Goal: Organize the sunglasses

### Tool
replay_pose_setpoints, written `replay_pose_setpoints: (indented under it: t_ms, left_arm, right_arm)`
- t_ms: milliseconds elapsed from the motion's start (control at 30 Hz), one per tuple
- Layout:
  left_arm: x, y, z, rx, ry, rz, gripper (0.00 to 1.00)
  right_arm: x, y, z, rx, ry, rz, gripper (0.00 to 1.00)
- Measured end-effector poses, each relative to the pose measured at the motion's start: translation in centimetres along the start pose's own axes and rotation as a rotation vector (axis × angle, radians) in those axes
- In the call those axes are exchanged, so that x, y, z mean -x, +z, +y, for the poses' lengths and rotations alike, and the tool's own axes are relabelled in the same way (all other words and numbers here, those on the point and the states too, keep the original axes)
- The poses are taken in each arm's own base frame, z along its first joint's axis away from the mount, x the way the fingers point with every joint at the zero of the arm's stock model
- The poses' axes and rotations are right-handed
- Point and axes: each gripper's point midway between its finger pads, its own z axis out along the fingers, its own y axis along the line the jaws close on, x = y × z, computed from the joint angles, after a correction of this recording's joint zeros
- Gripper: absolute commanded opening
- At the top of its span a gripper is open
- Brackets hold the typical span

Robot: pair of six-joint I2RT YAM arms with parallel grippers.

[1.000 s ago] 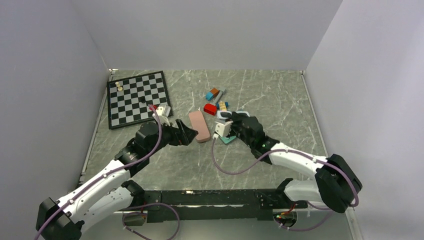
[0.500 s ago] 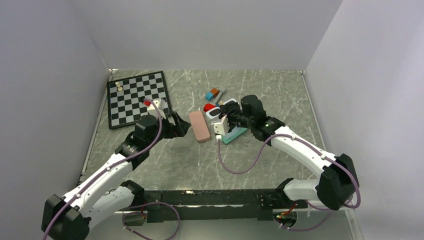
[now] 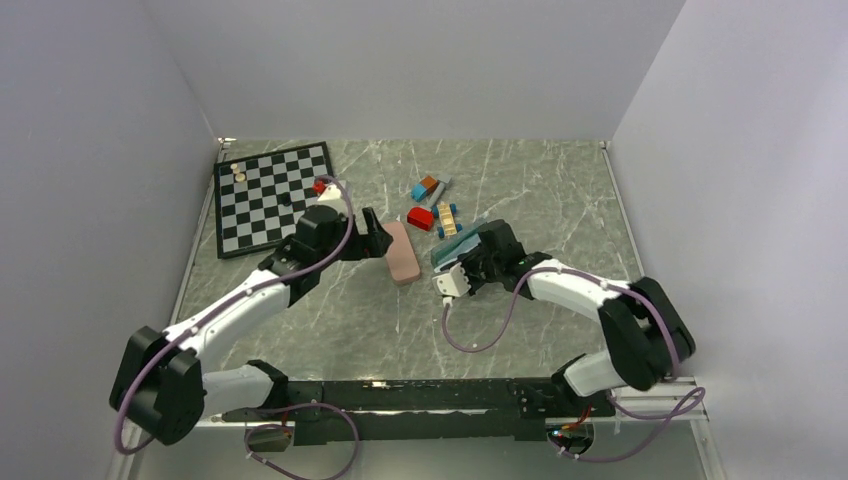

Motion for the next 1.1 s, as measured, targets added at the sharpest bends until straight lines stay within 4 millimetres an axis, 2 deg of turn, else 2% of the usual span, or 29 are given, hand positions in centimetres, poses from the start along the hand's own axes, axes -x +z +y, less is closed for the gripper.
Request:
replay_pose_setpoints:
  t_ms: [200,533,767,867,900,933,1100]
  left_arm:
    - [0.8,2.5,-1.5,-0.055,0.017,0.016,0.99]
    - [1.3,7.4,-3.8,-0.131,0.042,0.088,0.99]
    - [1.2,9.4,-5.2,-0.193,0.047,0.137,0.98]
    - [1.2,9.8,-5.6,-0.21,0.047,0.148,0.97]
    - [1.2,10.0,-5.8,-0.216,0.05,0.153,0.97]
    - [1.2,10.1,-5.9,-0.22,0.052,0.155,0.97]
    - [0.9,10.4,-6.6,-0.237,0.072,0.167,0.96]
  right_arm:
    - [-2.7,3.0,2.0,0.008,0.021,0.036,0.2]
    - [-4.4,2.7,0.7,-0.064,0.013,0.066,0.28]
    - [-5.0,2.7,1.7,-0.045,-0.018,0.068,0.39]
    - [-5.0,3.0,2.3,-0.026,-0.026,0.06,0.46]
    - [-4.9,3.1,2.4,-0.022,-0.033,0.055,0.52]
    - [-4.9,3.1,2.4,-0.022,-0.036,0.053,0.57]
    - [-4.6,3.1,1.7,-0.042,-0.058,0.042,0.64]
